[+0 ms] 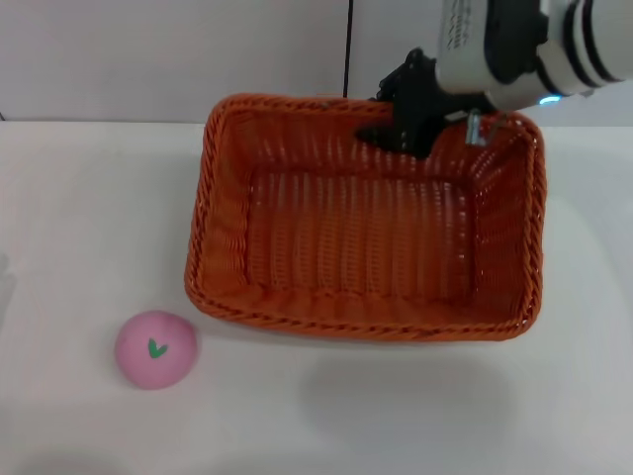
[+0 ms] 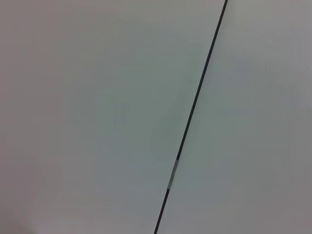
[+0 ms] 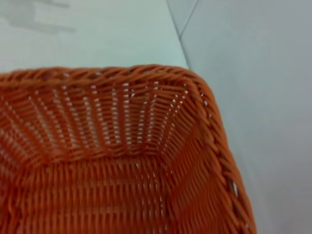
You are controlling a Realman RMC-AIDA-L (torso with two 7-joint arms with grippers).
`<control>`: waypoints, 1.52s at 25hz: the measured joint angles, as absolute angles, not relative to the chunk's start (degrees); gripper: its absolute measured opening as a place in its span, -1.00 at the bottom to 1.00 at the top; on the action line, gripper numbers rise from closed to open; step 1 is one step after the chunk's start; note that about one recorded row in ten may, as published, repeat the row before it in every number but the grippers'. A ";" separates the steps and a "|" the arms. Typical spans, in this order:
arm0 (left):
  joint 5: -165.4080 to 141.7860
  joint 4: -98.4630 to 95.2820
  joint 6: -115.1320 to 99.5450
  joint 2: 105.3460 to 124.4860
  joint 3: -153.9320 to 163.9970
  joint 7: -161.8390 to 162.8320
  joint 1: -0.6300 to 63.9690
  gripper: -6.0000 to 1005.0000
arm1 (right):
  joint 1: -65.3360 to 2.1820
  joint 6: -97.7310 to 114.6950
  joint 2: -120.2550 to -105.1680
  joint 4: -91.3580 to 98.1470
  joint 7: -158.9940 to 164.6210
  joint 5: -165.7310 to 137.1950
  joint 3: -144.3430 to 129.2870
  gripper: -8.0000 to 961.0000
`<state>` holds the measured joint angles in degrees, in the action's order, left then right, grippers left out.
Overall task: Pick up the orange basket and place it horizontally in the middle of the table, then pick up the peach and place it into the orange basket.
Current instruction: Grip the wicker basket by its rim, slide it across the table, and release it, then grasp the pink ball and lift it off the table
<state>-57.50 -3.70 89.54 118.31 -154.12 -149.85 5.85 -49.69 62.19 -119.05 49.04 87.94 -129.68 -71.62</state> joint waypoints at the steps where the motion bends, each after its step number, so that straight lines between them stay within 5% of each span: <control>1: -57.46 -3.69 89.53 118.31 -154.14 -149.84 5.85 0.60 | -49.37 61.29 -119.08 48.94 87.95 -129.64 -73.46 -0.56; 17: -57.57 -2.00 89.05 118.22 -152.73 -149.77 5.61 0.60 | -42.64 61.59 -119.27 58.77 89.19 -124.58 -78.89 0.31; 23: -57.90 6.45 89.27 117.53 -139.93 -145.68 1.92 0.60 | -27.13 63.98 -119.39 77.83 91.47 -109.34 -79.74 0.31; 31: -72.06 21.70 95.84 111.63 -128.04 -128.35 -2.44 0.60 | -9.89 66.98 -119.68 82.75 87.29 -86.75 -77.15 0.31; 38: -78.74 22.22 93.85 113.30 -128.41 -129.18 -0.91 0.60 | -0.88 82.38 -119.45 70.96 77.46 -62.70 -73.56 0.31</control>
<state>-78.74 22.22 93.85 113.30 -128.41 -129.18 -0.91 -0.88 82.38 -119.45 70.96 77.46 -62.71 -73.56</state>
